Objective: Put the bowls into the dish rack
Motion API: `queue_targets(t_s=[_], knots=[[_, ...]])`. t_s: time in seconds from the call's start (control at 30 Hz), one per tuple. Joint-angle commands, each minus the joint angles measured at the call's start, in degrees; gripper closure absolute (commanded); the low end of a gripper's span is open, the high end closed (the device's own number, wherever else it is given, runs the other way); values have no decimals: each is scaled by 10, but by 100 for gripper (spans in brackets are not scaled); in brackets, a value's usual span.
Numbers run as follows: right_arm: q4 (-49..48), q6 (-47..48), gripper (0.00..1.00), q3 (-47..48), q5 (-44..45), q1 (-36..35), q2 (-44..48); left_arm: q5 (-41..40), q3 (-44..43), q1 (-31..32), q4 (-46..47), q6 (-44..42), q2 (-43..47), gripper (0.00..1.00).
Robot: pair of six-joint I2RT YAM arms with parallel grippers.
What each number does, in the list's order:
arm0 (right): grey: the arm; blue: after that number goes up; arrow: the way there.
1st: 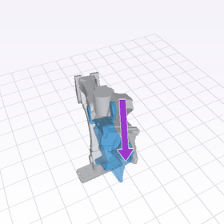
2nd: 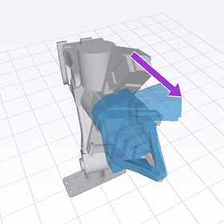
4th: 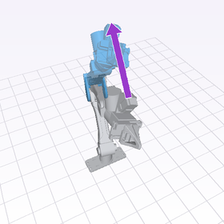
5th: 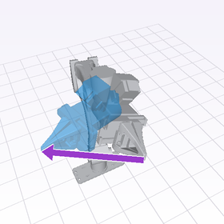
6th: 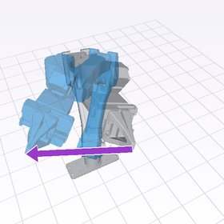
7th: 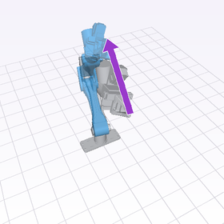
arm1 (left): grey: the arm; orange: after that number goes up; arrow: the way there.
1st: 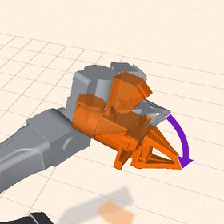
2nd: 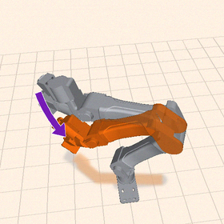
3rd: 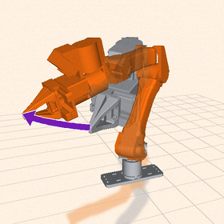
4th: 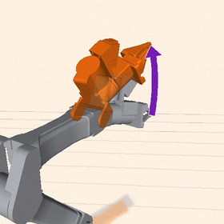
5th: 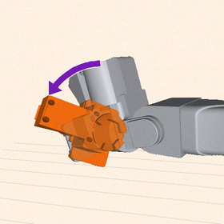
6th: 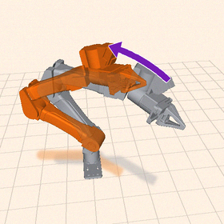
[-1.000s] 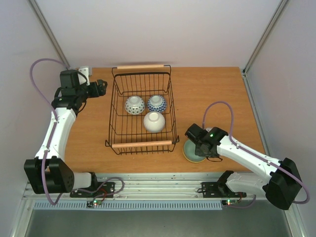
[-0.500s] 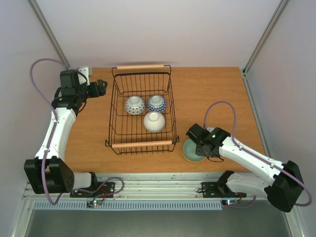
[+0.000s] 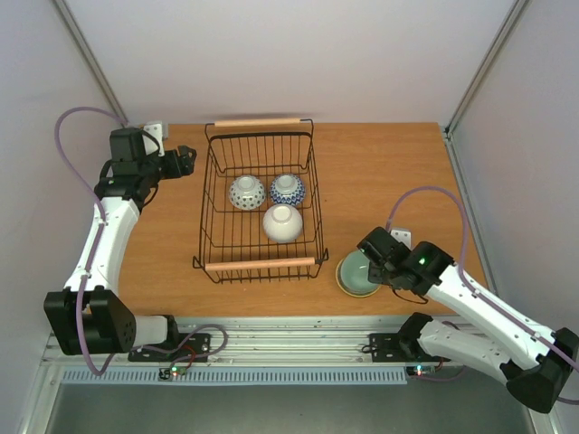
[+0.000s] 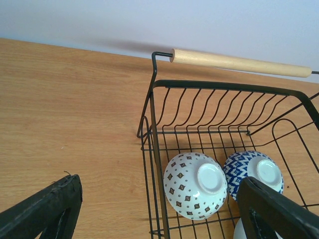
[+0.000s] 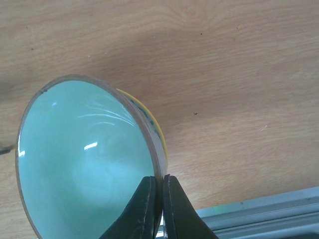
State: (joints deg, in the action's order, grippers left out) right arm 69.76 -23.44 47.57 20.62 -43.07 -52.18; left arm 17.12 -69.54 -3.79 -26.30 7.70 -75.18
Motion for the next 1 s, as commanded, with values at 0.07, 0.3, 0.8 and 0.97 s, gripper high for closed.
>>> queue_targets(t_s=[0.07, 0.3, 0.8, 0.97], knots=[[14, 6, 99, 33, 42, 0, 35, -2, 3, -2, 22, 0, -3, 14], [15, 28, 99, 75, 76, 0, 38, 9, 2, -2, 23, 0, -4, 14], [-142, 224, 99, 296, 120, 0, -111, 173, 0, -1, 27, -3, -4, 15], [-193, 289, 99, 373, 89, 0, -179, 251, -6, 8, 22, -10, -14, 16]])
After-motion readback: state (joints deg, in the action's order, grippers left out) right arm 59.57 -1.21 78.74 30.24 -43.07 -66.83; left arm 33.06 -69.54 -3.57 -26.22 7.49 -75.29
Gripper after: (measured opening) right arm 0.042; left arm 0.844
